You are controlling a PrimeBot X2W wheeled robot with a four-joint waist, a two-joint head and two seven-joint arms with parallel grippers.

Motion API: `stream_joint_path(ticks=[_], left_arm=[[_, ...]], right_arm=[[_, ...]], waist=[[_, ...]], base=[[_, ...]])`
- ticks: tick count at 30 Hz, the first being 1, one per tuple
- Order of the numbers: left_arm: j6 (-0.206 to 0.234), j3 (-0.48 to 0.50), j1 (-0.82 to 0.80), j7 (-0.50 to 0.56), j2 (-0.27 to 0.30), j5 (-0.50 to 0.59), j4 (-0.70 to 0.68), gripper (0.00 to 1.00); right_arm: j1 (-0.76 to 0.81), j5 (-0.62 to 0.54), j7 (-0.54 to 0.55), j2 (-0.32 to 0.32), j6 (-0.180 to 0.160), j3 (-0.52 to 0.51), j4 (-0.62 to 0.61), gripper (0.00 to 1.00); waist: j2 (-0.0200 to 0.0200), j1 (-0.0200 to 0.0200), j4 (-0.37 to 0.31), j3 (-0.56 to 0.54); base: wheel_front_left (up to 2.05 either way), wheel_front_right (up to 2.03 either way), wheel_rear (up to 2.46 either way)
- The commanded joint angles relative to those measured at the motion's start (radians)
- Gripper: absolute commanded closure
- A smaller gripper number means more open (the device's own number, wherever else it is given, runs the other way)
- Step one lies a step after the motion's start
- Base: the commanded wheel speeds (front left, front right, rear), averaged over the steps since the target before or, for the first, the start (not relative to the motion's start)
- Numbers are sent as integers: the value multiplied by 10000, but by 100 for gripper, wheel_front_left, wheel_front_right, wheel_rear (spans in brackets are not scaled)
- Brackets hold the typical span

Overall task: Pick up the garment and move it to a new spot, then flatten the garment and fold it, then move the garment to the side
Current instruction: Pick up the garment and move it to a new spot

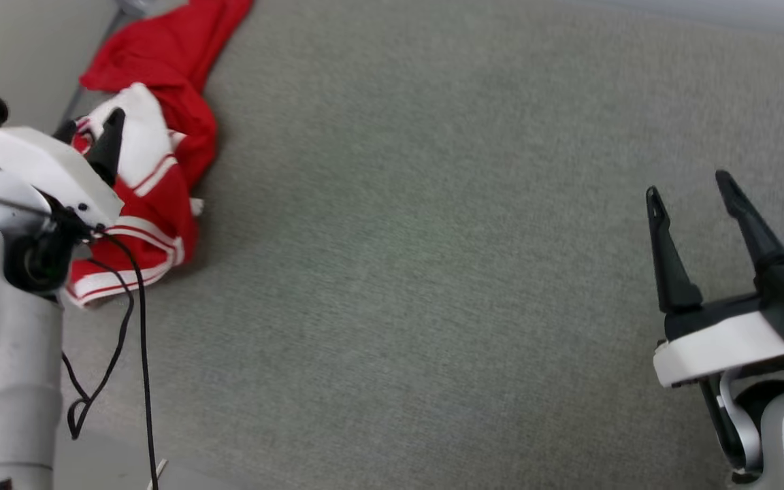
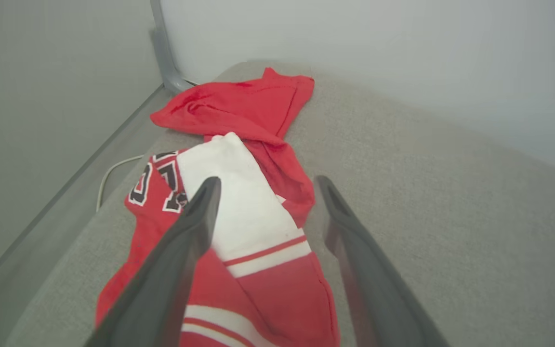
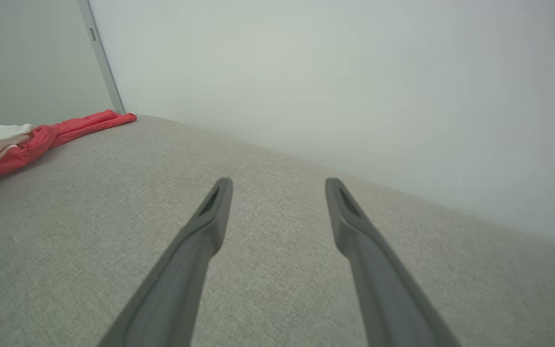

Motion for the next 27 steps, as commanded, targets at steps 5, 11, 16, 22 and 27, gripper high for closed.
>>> stream_joint_path(ticks=[5, 11, 16, 22, 27], left_arm=[[0, -47, -789, 1768, 420, -585, 1190, 0], [469, 103, -1316, 4104, 667, -1254, 2935, 0], [1022, 155, -895, 4954, 268, -1554, 4285, 62], [657, -107, -1213, 1681, 765, -721, 3865, 100], [571, -238, -1186, -586, 787, -253, 3602, 100]], right_arm=[[-453, -101, -71, -21, -5, 24, -181, 0], [-845, -79, -28, -113, -3, 25, -267, 0], [-1038, 9, -8, -192, -5, 36, -279, 0], [-601, 102, -107, -109, -5, -173, 25, 0], [-258, 253, -290, 72, -3, -223, 328, 0]], waist=[[0, -2, -685, 1116], [0, -2, -1024, 1924], [0, -2, -1077, 2134], [0, -2, -804, 1103], [0, -2, -704, 130]], base=[[0, 0, 0], [0, 0, 0], [0, 0, 0], [0, 0, 0], [0, 0, 0]])
